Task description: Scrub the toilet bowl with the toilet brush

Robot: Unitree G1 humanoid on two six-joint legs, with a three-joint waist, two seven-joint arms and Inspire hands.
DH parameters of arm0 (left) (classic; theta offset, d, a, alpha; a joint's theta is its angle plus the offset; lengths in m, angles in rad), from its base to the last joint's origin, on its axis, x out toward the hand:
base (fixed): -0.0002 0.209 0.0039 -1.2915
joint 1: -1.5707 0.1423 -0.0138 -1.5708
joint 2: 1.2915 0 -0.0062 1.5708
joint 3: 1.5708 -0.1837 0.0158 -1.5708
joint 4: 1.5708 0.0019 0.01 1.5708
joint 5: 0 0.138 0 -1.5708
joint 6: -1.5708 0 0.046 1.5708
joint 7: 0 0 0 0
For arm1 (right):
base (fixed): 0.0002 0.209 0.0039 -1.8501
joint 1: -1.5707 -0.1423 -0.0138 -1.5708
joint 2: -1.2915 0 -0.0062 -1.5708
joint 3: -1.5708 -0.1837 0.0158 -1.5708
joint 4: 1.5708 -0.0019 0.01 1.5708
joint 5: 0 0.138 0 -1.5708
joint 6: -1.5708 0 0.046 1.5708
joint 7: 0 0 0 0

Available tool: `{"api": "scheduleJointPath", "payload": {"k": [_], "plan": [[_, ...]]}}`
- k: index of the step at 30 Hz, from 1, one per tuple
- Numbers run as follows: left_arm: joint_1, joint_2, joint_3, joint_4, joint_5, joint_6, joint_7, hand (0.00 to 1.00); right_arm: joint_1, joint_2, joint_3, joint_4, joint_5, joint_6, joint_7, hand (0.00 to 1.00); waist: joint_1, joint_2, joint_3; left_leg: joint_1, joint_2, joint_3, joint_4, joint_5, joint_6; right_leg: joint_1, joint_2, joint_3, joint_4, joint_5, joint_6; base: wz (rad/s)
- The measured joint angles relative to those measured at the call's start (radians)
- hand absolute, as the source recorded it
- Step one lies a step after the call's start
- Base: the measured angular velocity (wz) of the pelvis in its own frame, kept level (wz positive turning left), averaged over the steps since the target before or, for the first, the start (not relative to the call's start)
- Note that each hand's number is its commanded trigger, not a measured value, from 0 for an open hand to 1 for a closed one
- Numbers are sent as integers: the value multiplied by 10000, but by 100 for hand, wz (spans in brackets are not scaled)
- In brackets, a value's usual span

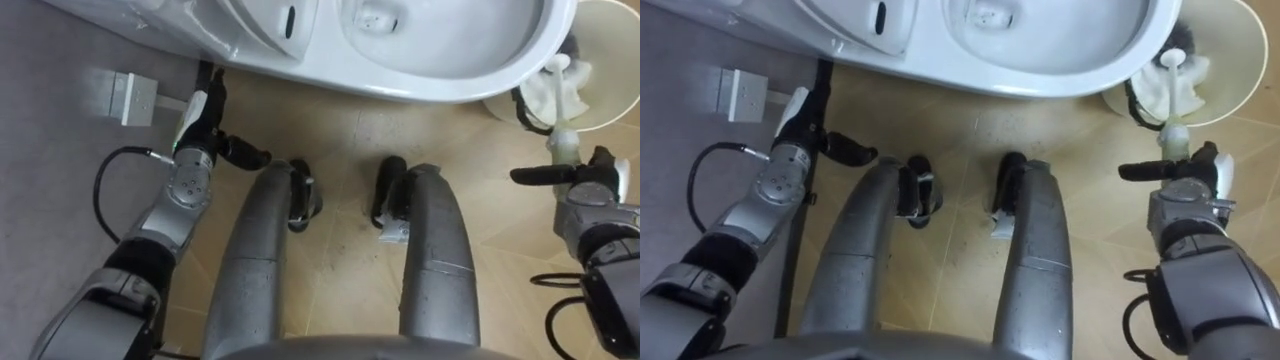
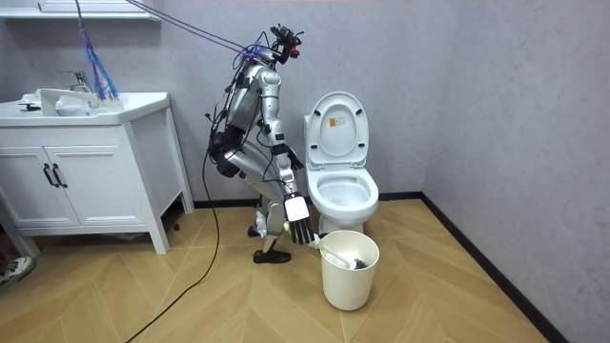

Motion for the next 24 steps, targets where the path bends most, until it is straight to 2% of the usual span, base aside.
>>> {"api": "scheduleJointPath", "payload": {"k": [4, 5, 6, 7, 8, 11, 14, 17, 20, 24], "plan": [[-24, 88, -91, -39, -18, 25, 0, 0, -48, -37, 366, -13, 8, 10, 0, 0, -11, 0, 0, -142, 11, -12, 54, -28, -40, -165, -3, -10, 98, -49, -56, 0], [-36, 102, -170, -52, -5, 45, -1, 0, -38, -43, 438, 3, 9, 15, 1, 24, -3, 0, 0, -177, 10, -20, 107, -50, -53, -199, -4, -6, 160, -69, -68, 0], [-22, 102, -190, -72, 0, 54, -1, 0, -35, -43, 438, 10, 10, 19, 2, 71, 3, 0, 0, -189, 12, -27, 155, -78, -63, -212, -2, -6, 203, -93, -75, 0], [13, 102, -191, -129, -1, 94, -1, 0, -34, -49, 438, 7, 21, 19, 4, 90, 13, 0, 0, -219, 26, -33, 231, -127, -73, -239, -3, -16, 269, -134, -94, 0], [20, 103, -187, -190, 10, 127, -1, 0, -25, -71, 432, 9, -4, 17, 39, 100, 4, 13, -7, -268, 9, -88, 304, -157, -92, -259, -26, -54, 336, -176, -109, 0], [5, 130, -180, -285, 10, 127, 2, 0, -12, -133, 430, 80, -16, 19, 318, 100, -12, 14, -8, -370, -12, -173, 468, -201, -114, -318, -63, -131, 479, -252, -130, 8], [128, 158, -194, -529, 13, 137, -10, 0, -23, -468, 448, 138, -107, 18, 704, 100, 65, 17, -8, -464, -13, -172, 692, -297, -121, -412, -72, -108, 694, -329, -143, -2], [264, 197, -200, -718, 11, 167, -63, 0, 48, -609, 678, 236, -262, 27, 999, 100, 180, 24, -9, -483, 4, -206, 734, -313, -139, -412, -56, -139, 715, -335, -154, 0], [405, 239, -197, -794, 4, 168, -96, 0, 247, -654, 1025, 425, -201, 33, 1187, 100, 291, 37, -16, -477, 6, -222, 734, -316, -146, -398, -60, -161, 722, -346, -172, 0], [592, 251, -196, -797, -8, 186, -102, 0, 450, -655, 1053, 396, -176, 79, 1484, 100, 360, 55, -15, -481, 4, -225, 738, -316, -147, -397, -65, -163, 723, -347, -174, 0]]}}
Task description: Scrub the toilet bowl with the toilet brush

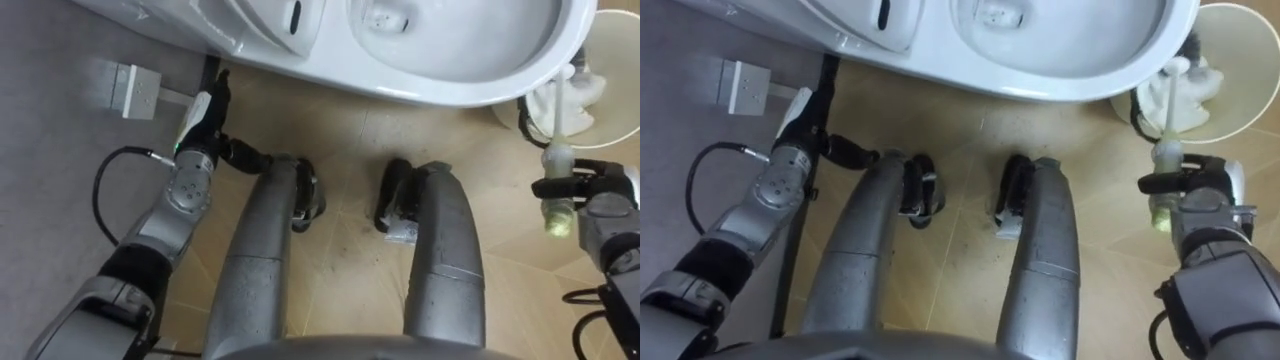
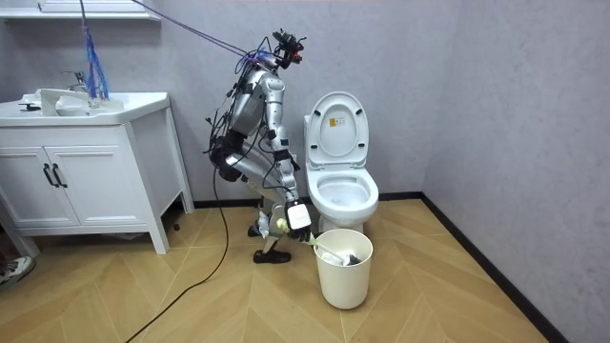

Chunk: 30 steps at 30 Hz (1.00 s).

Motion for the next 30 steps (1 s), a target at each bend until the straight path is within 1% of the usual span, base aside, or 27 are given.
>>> {"api": "scheduleJointPath", "payload": {"k": [3, 5, 7, 12, 13, 21, 22, 25, 26, 30], "plan": [[11, -19, -6, -2, -6, 3, 0, 0, 3, -1, -11, -2, 208, 36, 48, 100, 82, 12, 3, -27, -2, -24, 106, -24, -4, -4, -10, -13, 78, -25, -4, 0], [35, -47, -8, -36, -4, 7, -1, 0, 6, -14, -21, 7, 248, 49, 52, 100, 109, 68, 6, -75, -6, -80, 343, -146, -10, -5, -28, -46, 269, -115, 1, 0], [31, -64, -18, -100, 14, 12, -3, 0, 42, -22, -21, 6, 376, 47, 52, 100, 118, 85, 8, -97, -12, -95, 395, -175, -41, -9, -18, -37, 312, -136, 26, 0], [89, -78, -22, -218, 7, 26, -6, 0, 112, -22, -19, 7, 560, 29, 74, 100, 165, 147, -6, -64, -9, -97, 398, -169, -36, 16, -2, -44, 315, -137, 29, 0], [201, -77, -21, -221, 8, 26, -7, 0, 122, -21, -18, 9, 557, 30, 83, 100, 176, 157, -11, -37, -8, -104, 396, -168, -31, 40, 16, -44, 313, -137, 27, 0], [324, -74, -31, -286, 7, 21, -39, 0, 115, -50, -23, 46, 541, 32, 240, 100, 164, 159, -12, 139, 10, -98, 249, -157, -30, 204, 10, -66, 190, -129, 3, -1], [361, -76, -32, -285, 3, 12, -49, 0, 129, -38, -23, 52, 544, 32, 298, 100, 134, 160, -13, 283, 34, -85, 166, -157, -30, 339, 19, -77, 87, -123, -6, -9], [495, -71, -17, -299, 1, -11, -34, 0, 179, -20, -27, 43, 558, 46, 427, 100, 155, 171, -22, 770, 163, -79, -172, -148, -42, 857, 177, -114, -363, -26, 5, -12], [637, -78, -21, -319, -28, -14, -33, 0, 194, -21, -38, 40, 585, 46, 428, 100, 146, 171, -26, 980, 176, -81, -352, -123, -54, 1070, 169, -138, -568, 21, 12, -9], [840, -84, -81, -389, -120, -15, -35, 0, 472, 53, -12, 18, 858, 133, 500, 100, 146, 149, -29, 1840, 191, -26, -1005, -34, -39, 1909, 256, -161, -1171, 77, 77, -1]]}}
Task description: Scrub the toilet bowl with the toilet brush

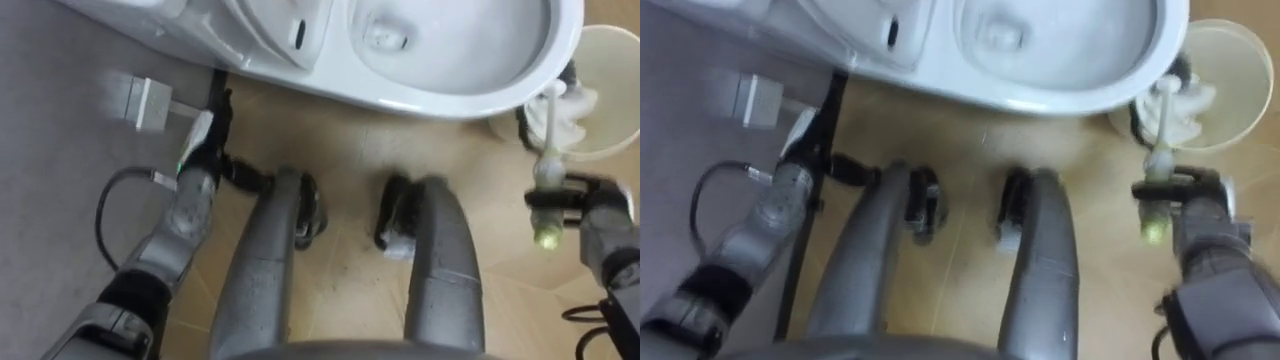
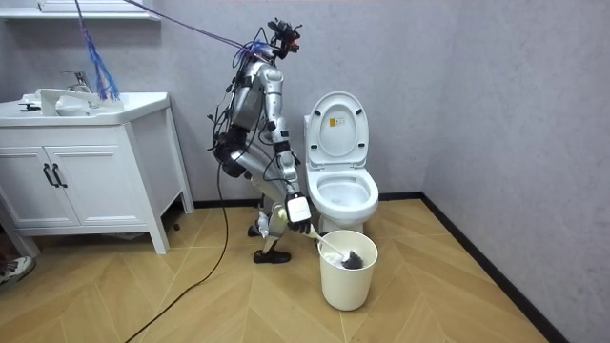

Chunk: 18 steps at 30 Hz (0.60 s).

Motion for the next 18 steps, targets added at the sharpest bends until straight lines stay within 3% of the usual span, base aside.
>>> {"api": "scheduleJointPath", "payload": {"k": [6, 12, 13, 14, 16, 18], "plan": [[272, 11, 23, 79, -91, -60, 2, 0, 280, 360, -378, -4, 468, -3, 92, 100, -249, 0, -12, 1086, -21, 21, -1019, 155, 3, 1082, 111, -9, -998, 156, 119, -3], [732, 25, 124, 254, -52, -97, -113, 0, 746, 654, -1433, 9, 1911, 4, 231, 100, -440, 12, -62, 2416, -1, 23, -1774, 162, 20, 2461, 147, -146, -1858, 216, 214, -1], [842, 24, 129, 340, -57, -124, -165, 0, 813, 732, -1658, 11, 1951, 10, 216, 100, -452, 18, -82, 2724, 12, 34, -1952, 171, 36, 2770, 186, -148, -2067, 242, 255, -8], [996, 34, 167, 371, -55, -141, -193, 0, 880, 831, -1844, -1, 1946, 14, 195, 100, -483, -8, -159, 3017, 21, 54, -2187, 176, 45, 3061, 253, -97, -2322, 291, 296, -9], [1299, 29, 246, 391, -57, -159, -200, 0, 999, 909, -2092, -87, 1964, 15, 143, 100, -558, -31, -237, 3526, 18, 142, -2593, 259, 97, 3532, 264, -74, -2717, 402, 356, -10], [1524, 12, 340, 604, -59, -212, -206, 0, 1115, 951, -2311, -123, 2036, 10, 55, 100, -577, -32, -238, 4145, 18, 253, -3061, 355, 142, 4099, 296, -21, -3171, 540, 428, -11]]}}
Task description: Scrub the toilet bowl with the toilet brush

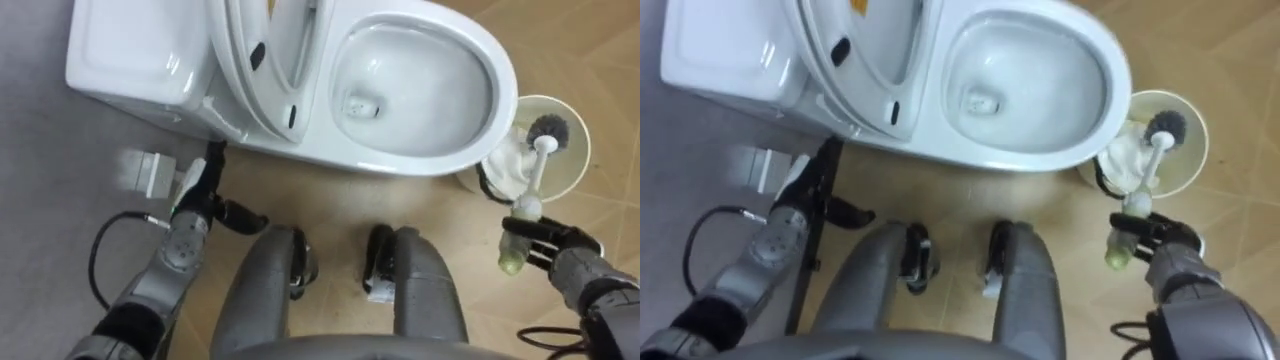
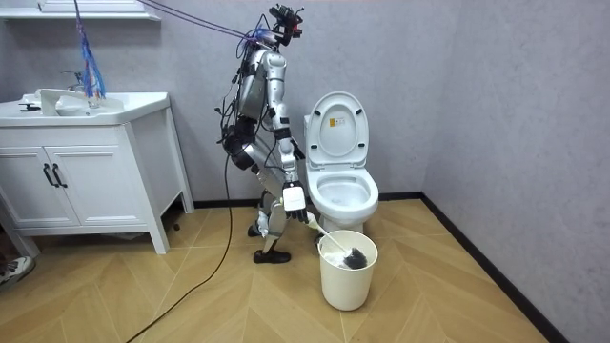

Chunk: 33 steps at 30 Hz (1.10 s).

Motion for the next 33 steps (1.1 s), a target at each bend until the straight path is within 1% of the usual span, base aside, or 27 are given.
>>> {"api": "scheduleJointPath", "payload": {"k": [2, 3, 4, 6, 7, 8, 9, 11, 12, 14, 15, 16, 17, 18, 20, 21, 22, 23, 24, 26, 27, 28, 29, 30, 31, 32, 33], "plan": [[267, 16, 227, 291, -7, -10, -61, 0, 207, 70, -347, -199, 31, 6, -139, 100, -100, -20, -32, 754, -31, 52, -615, 146, 45, 754, 41, 34, -630, 179, 96, -6], [369, 20, 315, 367, -4, -20, -95, 0, 294, 77, -453, -260, 24, 5, -172, 100, -137, -21, -35, 918, -35, 65, -745, 176, 59, 926, 42, 29, -772, 212, 111, -4], [567, 15, 577, 511, -4, -65, -189, 0, 433, 80, -586, -386, -13, -2, -232, 100, -187, -25, -39, 1285, -24, 118, -1038, 226, 81, 1287, 82, 54, -1090, 312, 150, -12], [799, 66, 927, 656, -107, -100, -192, 0, 786, 81, -669, -702, -11, -7, -351, 100, -257, -81, -128, 1799, -11, 189, -1449, 276, 89, 1772, 154, 122, -1555, 434, 200, -15], [991, 162, 1048, 763, -227, -105, -184, 0, 1121, 99, -676, -1028, -16, -19, -502, 100, -290, -122, -213, 2067, -11, 209, -1683, 306, 94, 2050, 181, 123, -1811, 490, 230, -7], [1094, 233, 1080, 828, -227, -108, -184, 0, 1293, 119, -685, -1191, -10, -21, -578, 100, -304, -145, -219, 2261, -8, 224, -1795, 317, 98, 2246, 193, 116, -1926, 515, 244, -4], [1255, 262, 1255, 1012, -227, -133, -184, 0, 1554, 155, -738, -1405, -19, -2, -682, 100, -367, -184, -243, 2666, -7, 251, -2040, 338, 105, 2646, 208, 109, -2122, 540, 272, -3], [1699, 278, 1660, 1201, -225, -140, -197, 0, 2084, 211, -915, -2010, -6, 3, -916, 100, -484, -215, -296, 3418, 71, 323, -2510, 349, 115, 3382, 267, 135, -2580, 602, 336, -8], [1823, 279, 1779, 1201, -214, -140, -200, 0, 2198, 240, -961, -2226, -29, 4, -987, 100, -497, -214, -299, 3567, 108, 368, -2605, 348, 114, 3541, 313, 145, -2730, 649, 341, -19], [2366, 261, 2263, 1313, -239, -158, -280, 0, 2704, 409, -1114, -3155, -495, 8, -1153, 100, -505, -228, -306, 4218, 149, 427, -3039, 375, 73, 4218, 442, 125, -3301, 812, 339, -16], [2508, 250, 2357, 1343, -241, -160, -320, 0, 2922, 437, -1149, -3487, -585, 10, -1155, 100, -503, -222, -310, 4383, 149, 422, -3153, 379, 66, 4413, 479, 123, -3466, 848, 345, -6], [2861, 250, 2528, 1338, -235, -154, -390, 0, 3286, 488, -1156, -4043, -800, 6, -1156, 100, -502, -231, -335, 4708, 161, 424, -3409, 403, 32, 4741, 533, 105, -3759, 918, 345, -6], [3026, 252, 2568, 1322, -236, -137, -394, 0, 3417, 508, -1151, -4261, -888, 6, -1160, 100, -493, -239, -350, 4858, 171, 438, -3516, 412, 28, 4868, 549, 109, -3856, 935, 343, -7], [3320, 241, 2630, 1256, -235, -70, -410, 0, 3628, 567, -1149, -4685, -1200, 6, -1224, 100, -486, -248, -358, 5094, 190, 449, -3660, 418, 18, 5093, 573, 104, -4015, 949, 341, 0], [3785, -5, 3112, 1055, -440, 15, -470, 0, 3983, 715, -1152, -5471, -1681, 9, -1362, 100, -479, -250, -363, 5499, 207, 378, -3897, 436, -3, 5573, 564, -133, -4293, 949, 343, 12], [3859, -95, 3295, 1018, -444, 23, -486, 0, 4056, 740, -1153, -5622, -1867, 9, -1366, 100, -477, -253, -362, 5611, 192, 353, -3927, 443, -9, 5701, 567, -161, -4341, 949, 342, 15], [3967, -220, 3553, 1009, -453, 27, -520, 0, 4187, 784, -1165, -5881, -2307, 9, -1375, 100, -434, -245, -359, 5848, 170, 337, -4002, 465, -20, 5950, 568, -198, -4457, 948, 344, 8], [4057, -314, 3736, 1064, -494, 33, -567, 0, 4261, 808, -1173, -6149, -2857, 11, -1375, 100, -286, -211, -335, 6079, 166, 325, -4078, 472, -19, 6176, 569, -261, -4513, 948, 344, 5], [4119, -341, 3766, 1074, -506, 44, -574, 0, 4303, 822, -1177, -6315, -3155, 11, -1374, 100, -254, -188, -333, 6184, 161, 324, -4114, 472, -19, 6290, 569, -295, -4573, 948, 345, 0], [4345, -581, 4100, 1067, -645, 73, -564, 0, 4665, 926, -1188, -7571, -4005, 16, -1366, 100, -188, -145, -309, 6398, 154, 240, -4264, 479, -15, 6499, 545, -480, -4616, 934, 367, 9], [4406, -610, 4127, 1049, -669, 91, -544, 0, 4716, 977, -1185, -7830, -4263, 14, -1363, 100, -167, -136, -314, 6439, 155, 240, -4306, 499, -20, 6525, 540, -478, -4616, 934, 367, 8], [4555, -686, 4230, 864, -737, 192, -547, 0, 4738, 1086, -1167, -8223, -4777, 0, -1346, 100, -91, -153, -306, 6538, 153, 232, -4407, 543, -29, 6579, 536, -457, -4634, 934, 367, 7], [4698, -852, 4510, 512, -886, 257, -536, 0, 4739, 1190, -1167, -8392, -5285, -41, -1332, 100, -40, -179, -293, 6606, 145, 155, -4433, 546, -31, 6741, 524, -568, -4784, 935, 367, 13], [4732, -918, 4595, 373, -1022, 257, -487, 0, 4755, 1219, -1167, -8412, -5526, -65, -1325, 100, -17, -197, -294, 6642, 144, 117, -4432, 547, -31, 6843, 505, -688, -4863, 935, 368, 30], [4739, -1049, 4763, 146, -1122, 254, -360, 0, 4810, 1258, -1152, -8422, -5917, -74, -1278, 100, 100, -170, -267, 6693, 122, -59, -4436, 549, -29, 7040, 493, -813, -4963, 938, 374, 39], [4771, -1172, 4950, -308, -1242, 272, -240, 0, 4933, 1311, -1106, -8553, -6210, -71, -1240, 100, 226, -240, -299, 6678, 116, -207, -4440, 551, -31, 7105, 478, -974, -4959, 934, 380, 39], [4830, -1223, 5007, -651, -1250, 269, -130, 0, 4996, 1352, -1085, -8626, -6344, -82, -1219, 100, 290, -248, -286, 6657, 116, -257, -4440, 554, -34, 7125, 477, -1017, -4969, 934, 380, 37]]}}
